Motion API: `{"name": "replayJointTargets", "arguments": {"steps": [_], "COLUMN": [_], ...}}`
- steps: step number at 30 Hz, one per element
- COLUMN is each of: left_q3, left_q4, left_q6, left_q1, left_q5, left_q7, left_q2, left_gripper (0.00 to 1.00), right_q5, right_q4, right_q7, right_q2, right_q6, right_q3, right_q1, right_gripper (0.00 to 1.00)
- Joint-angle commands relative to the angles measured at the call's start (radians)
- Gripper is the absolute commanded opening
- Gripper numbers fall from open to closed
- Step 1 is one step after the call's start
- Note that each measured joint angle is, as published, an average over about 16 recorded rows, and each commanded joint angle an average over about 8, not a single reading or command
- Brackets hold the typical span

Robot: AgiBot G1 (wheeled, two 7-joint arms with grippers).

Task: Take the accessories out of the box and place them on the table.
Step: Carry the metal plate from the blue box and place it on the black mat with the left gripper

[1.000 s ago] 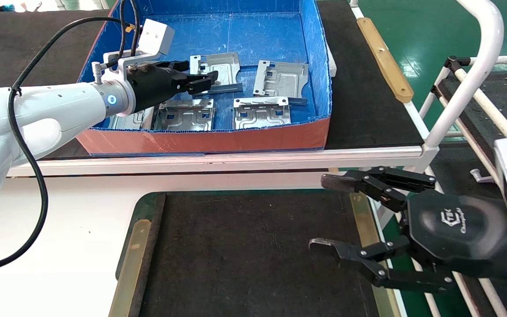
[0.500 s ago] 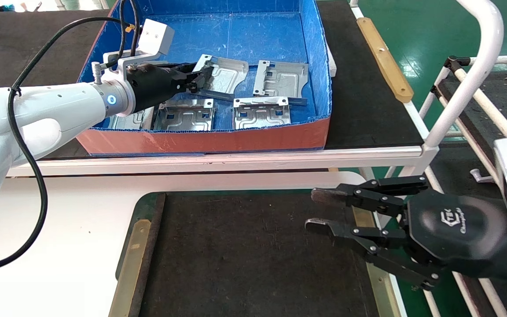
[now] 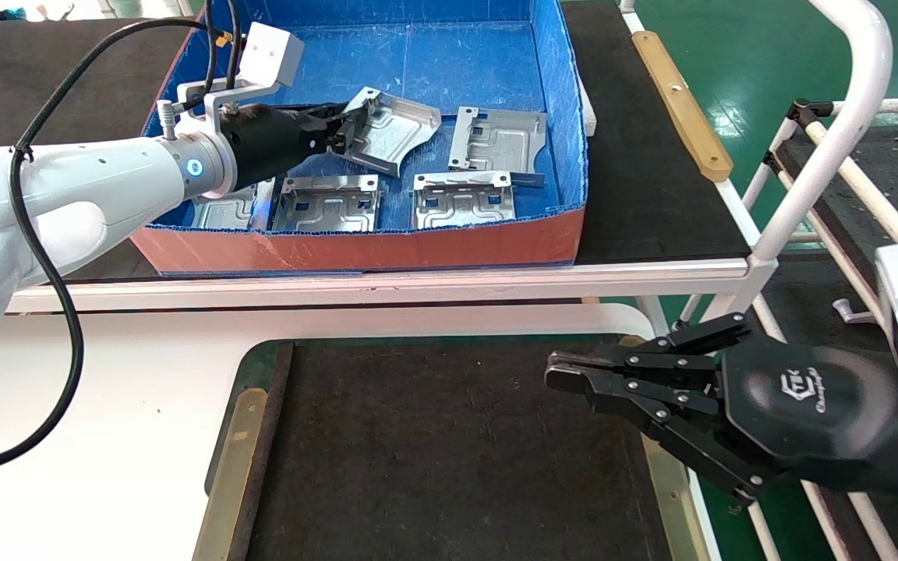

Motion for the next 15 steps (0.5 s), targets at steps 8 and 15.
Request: {"name": "replayJointTargets", "arguments": {"steps": [8,15], "left_q3": [-0.026,-0.059], "left_q4": [-0.060,-0.149], "left_q6": [0.026,0.168], "left_q1": [0.001,0.004], "left_q5": [-0.034,-0.093], "left_q7": [0.063,0.127], "left_q2": [-0.032,-0.107], "left_gripper": [0.00,0.00], "right_q5": [0.000,0.000], "right_q4": [0.000,0.000], "right_q7": [0.000,0.000], "right_q2": [0.000,0.000], "right_q6": [0.000,0.000], "right_q3": [0.000,0.000], "right_q1": [0.000,0.000], "right_gripper": [0.00,0.00]}}
